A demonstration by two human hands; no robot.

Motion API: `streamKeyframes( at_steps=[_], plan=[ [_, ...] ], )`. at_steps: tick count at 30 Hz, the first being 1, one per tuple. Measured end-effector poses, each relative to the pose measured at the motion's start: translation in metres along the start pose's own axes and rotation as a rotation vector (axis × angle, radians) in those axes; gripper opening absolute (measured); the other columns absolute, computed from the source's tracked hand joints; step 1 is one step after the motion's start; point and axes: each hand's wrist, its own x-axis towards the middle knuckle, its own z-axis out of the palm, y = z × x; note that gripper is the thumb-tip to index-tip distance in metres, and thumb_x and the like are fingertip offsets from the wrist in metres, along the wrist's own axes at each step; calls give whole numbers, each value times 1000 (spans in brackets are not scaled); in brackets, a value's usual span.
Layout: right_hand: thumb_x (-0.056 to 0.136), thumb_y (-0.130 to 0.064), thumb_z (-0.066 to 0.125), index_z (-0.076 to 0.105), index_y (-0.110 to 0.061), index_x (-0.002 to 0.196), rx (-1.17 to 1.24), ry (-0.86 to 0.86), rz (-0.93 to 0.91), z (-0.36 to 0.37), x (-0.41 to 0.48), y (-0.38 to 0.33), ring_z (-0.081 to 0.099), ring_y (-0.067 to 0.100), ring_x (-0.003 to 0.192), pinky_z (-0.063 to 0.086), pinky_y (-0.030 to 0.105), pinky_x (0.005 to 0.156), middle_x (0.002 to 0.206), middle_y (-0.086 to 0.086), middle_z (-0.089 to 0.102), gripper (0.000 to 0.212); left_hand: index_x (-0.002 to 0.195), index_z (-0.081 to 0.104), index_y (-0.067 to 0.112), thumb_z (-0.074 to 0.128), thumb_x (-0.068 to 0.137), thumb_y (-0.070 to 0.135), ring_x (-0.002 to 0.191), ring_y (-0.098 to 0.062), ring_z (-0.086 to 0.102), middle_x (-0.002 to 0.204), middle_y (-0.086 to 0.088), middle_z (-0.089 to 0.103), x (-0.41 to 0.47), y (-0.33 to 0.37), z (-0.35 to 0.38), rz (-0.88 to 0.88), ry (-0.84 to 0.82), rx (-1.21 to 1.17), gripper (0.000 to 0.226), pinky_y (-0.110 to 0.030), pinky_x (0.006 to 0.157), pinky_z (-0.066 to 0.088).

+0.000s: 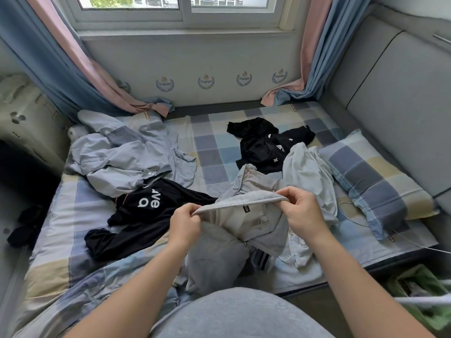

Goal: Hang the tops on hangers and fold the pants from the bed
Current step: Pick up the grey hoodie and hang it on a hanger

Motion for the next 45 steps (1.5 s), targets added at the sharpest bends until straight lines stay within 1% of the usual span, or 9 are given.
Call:
streamKeyframes(
  at_steps=[5, 15, 19, 24, 28, 33, 38, 42, 45],
  plan=[
    [91, -9, 69, 79, -19, 83, 175, -169, 158, -26, -2, 14, 67, 9, 79, 54, 26, 72, 83, 0, 76, 17, 86, 82, 11, 50, 101, 1, 71, -19, 70, 86, -13, 74, 1, 9, -12, -280, -437, -590, 36, -28, 61, 58],
    [93, -27, 55, 69, 4, 116, 697, -298, 549, -26, -10, 21, 71, 34, 97, 59, 44, 85, 112, 24, 70, 41, 118, 74, 9, 54, 97, 47, 102, -33, 72, 116, -19, 72, 4, 6, -30, -513, -764, -748, 47, -38, 79, 60],
    [88, -32, 57, 68, 2, 118, 784, -272, 680, -15, -12, 17, 71, 32, 97, 56, 45, 91, 112, 21, 71, 46, 118, 74, 9, 59, 92, 52, 105, -35, 70, 121, -22, 69, 0, 3, -19, -540, -718, -751, 53, -42, 87, 57],
    [86, -30, 58, 79, -3, 99, 906, -267, 626, -8, -15, 7, 74, 26, 95, 61, 39, 85, 108, 18, 73, 37, 117, 63, 25, 82, 55, 62, 103, -16, 68, 114, -6, 70, -15, 5, -3, -111, -432, -218, 75, -37, 94, 55],
    [86, -30, 60, 80, 0, 95, 978, -229, 577, -10, -12, -1, 73, 26, 95, 59, 39, 89, 105, 19, 73, 37, 107, 59, 21, 79, 75, 34, 92, -16, 60, 102, -1, 60, -22, -1, 13, 128, -214, 199, 40, -37, 79, 53],
    [90, -32, 58, 80, -3, 96, 1050, -187, 551, -15, -20, 1, 74, 25, 96, 61, 38, 84, 106, 17, 74, 37, 72, 66, 19, 78, 85, 25, 62, -11, 56, 64, 9, 65, -20, 7, 7, 98, -44, 35, 19, -35, 62, 45],
    [101, -35, 53, 69, -4, 120, 867, 8, 670, -25, -40, 36, 71, 32, 100, 59, 42, 81, 114, 20, 72, 40, 96, 67, -14, 60, 100, 21, 85, -28, 63, 89, -21, 70, -29, 27, 18, -188, -363, -427, 36, -43, 82, 50],
    [101, -25, 60, 64, -18, 107, 287, 368, 598, -35, -73, 63, 63, 15, 92, 48, 27, 71, 116, 12, 67, 10, 109, 71, 0, 51, 104, 19, 95, -28, 73, 103, -19, 75, -42, 57, 38, -312, -552, -501, 28, -34, 80, 59],
    [97, -39, 63, 65, -30, 104, 223, 388, 545, -44, -110, 64, 63, 14, 104, 50, 29, 82, 114, 1, 67, 12, 103, 78, 10, 49, 104, 21, 101, -28, 73, 106, -16, 75, -64, 85, 54, -298, -737, -468, 31, -37, 85, 58]
  ],
)
